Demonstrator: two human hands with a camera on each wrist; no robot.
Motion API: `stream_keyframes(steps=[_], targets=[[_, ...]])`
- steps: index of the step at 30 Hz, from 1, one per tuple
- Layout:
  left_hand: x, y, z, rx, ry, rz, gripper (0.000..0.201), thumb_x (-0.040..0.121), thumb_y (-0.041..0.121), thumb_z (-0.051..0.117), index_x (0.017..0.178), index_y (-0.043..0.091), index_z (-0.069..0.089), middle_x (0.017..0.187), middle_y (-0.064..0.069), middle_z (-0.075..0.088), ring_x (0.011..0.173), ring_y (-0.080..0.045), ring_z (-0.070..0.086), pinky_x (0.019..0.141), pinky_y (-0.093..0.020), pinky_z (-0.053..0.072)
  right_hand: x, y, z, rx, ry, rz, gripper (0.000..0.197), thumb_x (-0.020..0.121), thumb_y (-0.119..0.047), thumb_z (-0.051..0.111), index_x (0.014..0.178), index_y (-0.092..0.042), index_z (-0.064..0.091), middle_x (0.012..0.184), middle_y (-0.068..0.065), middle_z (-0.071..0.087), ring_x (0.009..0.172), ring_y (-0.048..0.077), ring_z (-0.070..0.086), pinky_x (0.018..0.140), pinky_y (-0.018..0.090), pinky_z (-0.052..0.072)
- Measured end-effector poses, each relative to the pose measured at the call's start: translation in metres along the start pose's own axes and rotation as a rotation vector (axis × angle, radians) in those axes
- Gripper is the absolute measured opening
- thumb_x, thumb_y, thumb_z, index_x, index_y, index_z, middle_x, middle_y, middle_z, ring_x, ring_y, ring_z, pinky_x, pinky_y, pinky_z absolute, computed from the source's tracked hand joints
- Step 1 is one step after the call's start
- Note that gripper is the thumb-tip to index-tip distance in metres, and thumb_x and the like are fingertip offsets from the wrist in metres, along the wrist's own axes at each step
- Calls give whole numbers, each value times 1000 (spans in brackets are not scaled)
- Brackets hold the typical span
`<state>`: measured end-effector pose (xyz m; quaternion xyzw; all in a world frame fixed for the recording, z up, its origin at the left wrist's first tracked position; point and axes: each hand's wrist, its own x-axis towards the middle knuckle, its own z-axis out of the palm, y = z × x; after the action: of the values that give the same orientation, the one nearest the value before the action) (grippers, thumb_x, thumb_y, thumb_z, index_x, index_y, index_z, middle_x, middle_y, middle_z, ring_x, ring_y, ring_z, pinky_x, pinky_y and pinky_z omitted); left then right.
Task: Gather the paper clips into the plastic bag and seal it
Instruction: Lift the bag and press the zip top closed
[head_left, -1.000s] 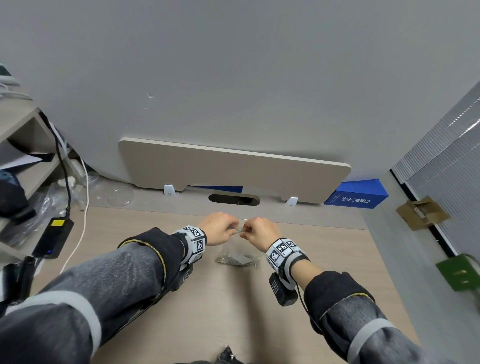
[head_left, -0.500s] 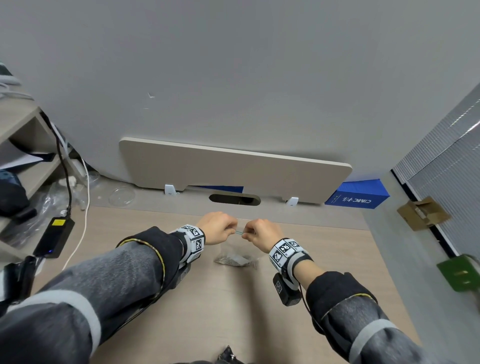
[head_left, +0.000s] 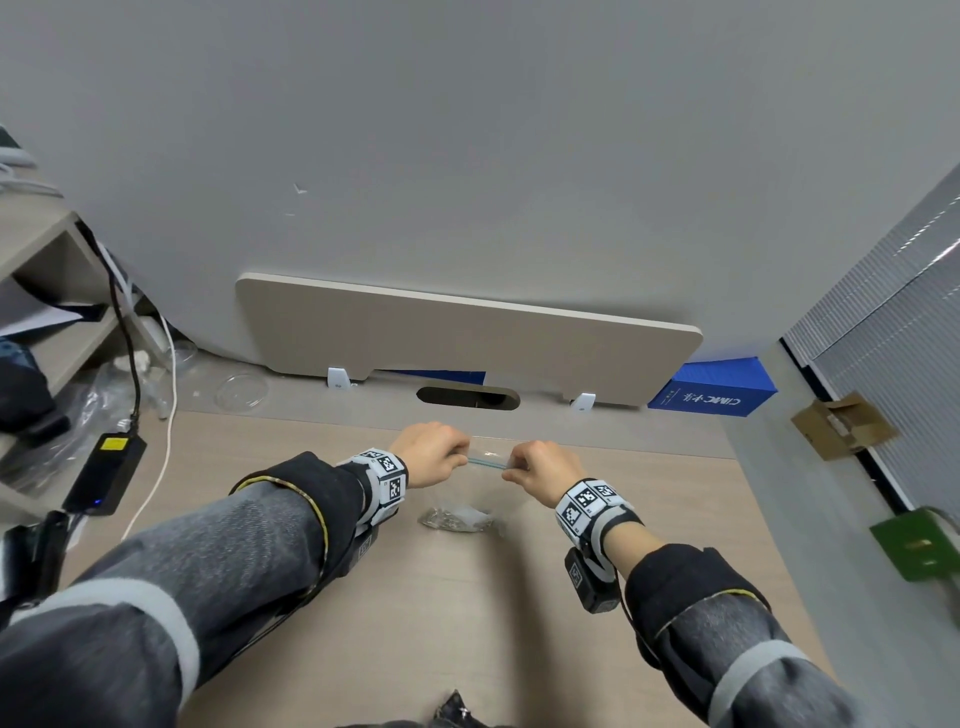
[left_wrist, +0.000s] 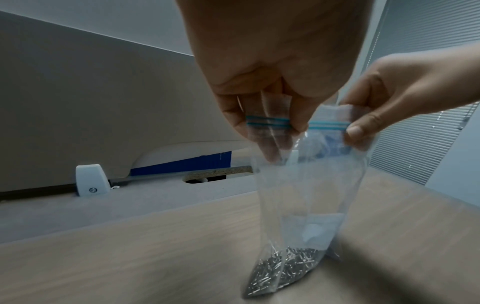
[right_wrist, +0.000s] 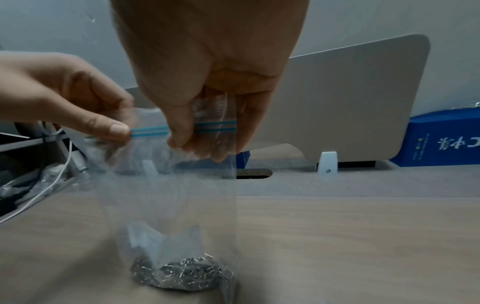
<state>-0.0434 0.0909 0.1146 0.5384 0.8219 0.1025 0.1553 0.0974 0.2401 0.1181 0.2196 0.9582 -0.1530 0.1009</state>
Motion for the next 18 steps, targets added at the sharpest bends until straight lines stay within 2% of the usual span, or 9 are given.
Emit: stream_keyframes(steps=[3, 6, 10, 12, 15, 17, 18], targets=[[1, 4, 0, 56, -18, -3, 17, 90, 34, 53, 89, 19, 60, 92, -3, 70, 87, -29, 62, 66, -31, 39, -1, 4, -2, -20, 0, -8, 18, 89, -39, 61, 88, -22, 69, 89, -1, 71, 85, 21, 63, 66, 28, 40], [3, 10, 4, 76, -26, 33, 24, 89, 41, 53, 95, 19, 61, 96, -2, 70, 90, -29, 63, 70, -34, 44, 0, -1, -2, 23, 7, -15, 20, 87, -41, 62, 84, -23, 70, 84, -3, 73, 81, 19, 63, 67, 29, 46], [3, 8, 3, 50, -26, 38, 18, 92, 31, 54, 88, 16, 63, 93, -6, 70, 88, -30, 62, 65, -30, 35, 1, 2, -2, 111, -23, 5, 22, 84, -43, 66, 82, -21, 69, 86, -3, 72, 82, 19, 63, 73, 34, 52], [2, 1, 0, 33, -34, -8, 17, 90, 31, 57, 80, 18, 60, 89, -5, 69, 87, -29, 62, 65, -28, 34, 0, 12, -3, 137, -17, 33, 16, 84, -36, 67, 84, -20, 68, 88, -1, 71, 84, 20, 63, 76, 35, 52], [2, -5, -3, -11, -46, -80, 20, 89, 34, 60, 75, 20, 56, 81, -2, 63, 87, -27, 62, 65, -28, 35, 0, 24, -6, 173, 4, 74, 8, 86, -26, 66, 79, -23, 68, 75, -5, 68, 78, 20, 64, 74, 32, 52], [3, -3, -3, -28, -53, -93, 21, 88, 37, 59, 81, 17, 62, 84, -2, 65, 87, -27, 62, 65, -28, 37, 0, 25, -6, 187, 3, 68, 11, 87, -25, 65, 76, -26, 68, 65, -12, 62, 73, 17, 64, 74, 33, 54], [4, -1, -3, -43, -58, -87, 21, 89, 36, 57, 86, 17, 65, 88, -3, 67, 87, -27, 62, 65, -29, 38, 0, 24, -5, 186, 8, 64, 10, 87, -26, 64, 78, -25, 69, 66, -12, 62, 74, 17, 64, 74, 33, 54]])
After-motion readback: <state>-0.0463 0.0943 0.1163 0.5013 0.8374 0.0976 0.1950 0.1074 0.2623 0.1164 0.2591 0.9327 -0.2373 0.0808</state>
